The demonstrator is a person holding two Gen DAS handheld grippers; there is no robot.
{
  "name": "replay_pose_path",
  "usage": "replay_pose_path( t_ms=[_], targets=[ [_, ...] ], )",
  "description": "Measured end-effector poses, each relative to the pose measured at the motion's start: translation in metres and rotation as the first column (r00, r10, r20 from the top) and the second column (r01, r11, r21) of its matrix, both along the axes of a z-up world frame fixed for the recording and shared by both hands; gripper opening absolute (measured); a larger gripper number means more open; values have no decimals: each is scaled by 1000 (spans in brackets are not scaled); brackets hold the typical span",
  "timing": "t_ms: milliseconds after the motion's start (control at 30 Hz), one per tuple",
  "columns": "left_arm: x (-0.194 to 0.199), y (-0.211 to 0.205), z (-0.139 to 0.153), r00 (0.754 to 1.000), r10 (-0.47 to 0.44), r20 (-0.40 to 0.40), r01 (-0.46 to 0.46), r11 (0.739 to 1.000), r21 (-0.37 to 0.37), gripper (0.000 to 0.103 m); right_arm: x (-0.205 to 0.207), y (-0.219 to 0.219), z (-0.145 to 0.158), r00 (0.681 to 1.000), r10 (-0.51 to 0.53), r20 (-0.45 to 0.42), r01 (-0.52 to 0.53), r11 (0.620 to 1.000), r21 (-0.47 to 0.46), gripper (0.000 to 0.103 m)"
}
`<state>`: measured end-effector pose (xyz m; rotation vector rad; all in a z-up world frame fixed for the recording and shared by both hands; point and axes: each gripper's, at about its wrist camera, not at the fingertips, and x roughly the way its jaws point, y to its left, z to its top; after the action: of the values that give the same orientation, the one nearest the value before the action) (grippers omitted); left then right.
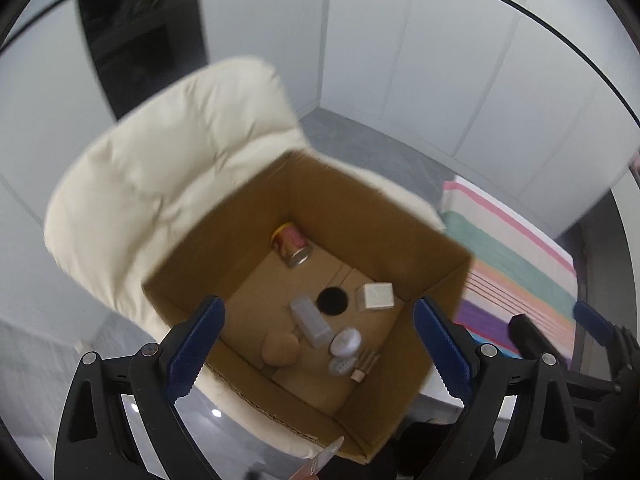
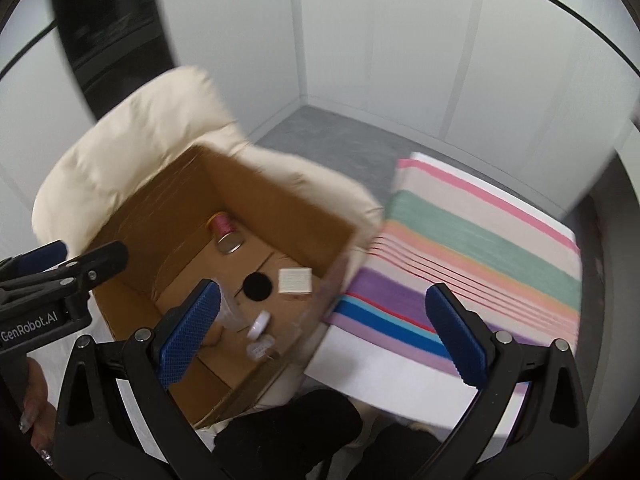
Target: Organize objects
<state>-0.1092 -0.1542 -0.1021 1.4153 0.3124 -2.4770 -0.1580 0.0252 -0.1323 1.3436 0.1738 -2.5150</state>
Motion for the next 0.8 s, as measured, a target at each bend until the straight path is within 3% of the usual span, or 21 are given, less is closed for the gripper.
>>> replay_pose_path(
  t_ms=[67, 167, 367, 500, 633, 800],
  targets=[
    [-3, 12, 24, 999, -53, -6, 52, 999, -15, 96, 3, 15, 23, 996, -92, -15, 93, 995, 20, 103],
    [-9, 42, 64, 992, -100, 72, 107, 988, -109, 96, 16, 39, 60, 987, -158, -42, 158, 987, 6, 103],
    [13, 78, 124, 965, -241, 99, 250, 964, -85, 96, 49, 87, 123, 967, -253, 33, 255, 963, -90, 103],
    [47, 95, 143, 958, -274, 84, 284, 948, -142, 97, 79, 99, 141, 944, -323, 59, 325, 946, -14, 103],
    [73, 104, 141, 944, -320, 81, 326, 941, -88, 97, 104, 108, 142, 925, -368, 90, 368, 930, 17, 103],
    [80, 111, 138, 937, -332, 105, 343, 932, -117, 97, 121, 118, 144, 912, -396, 109, 399, 917, 1, 103]
  ],
)
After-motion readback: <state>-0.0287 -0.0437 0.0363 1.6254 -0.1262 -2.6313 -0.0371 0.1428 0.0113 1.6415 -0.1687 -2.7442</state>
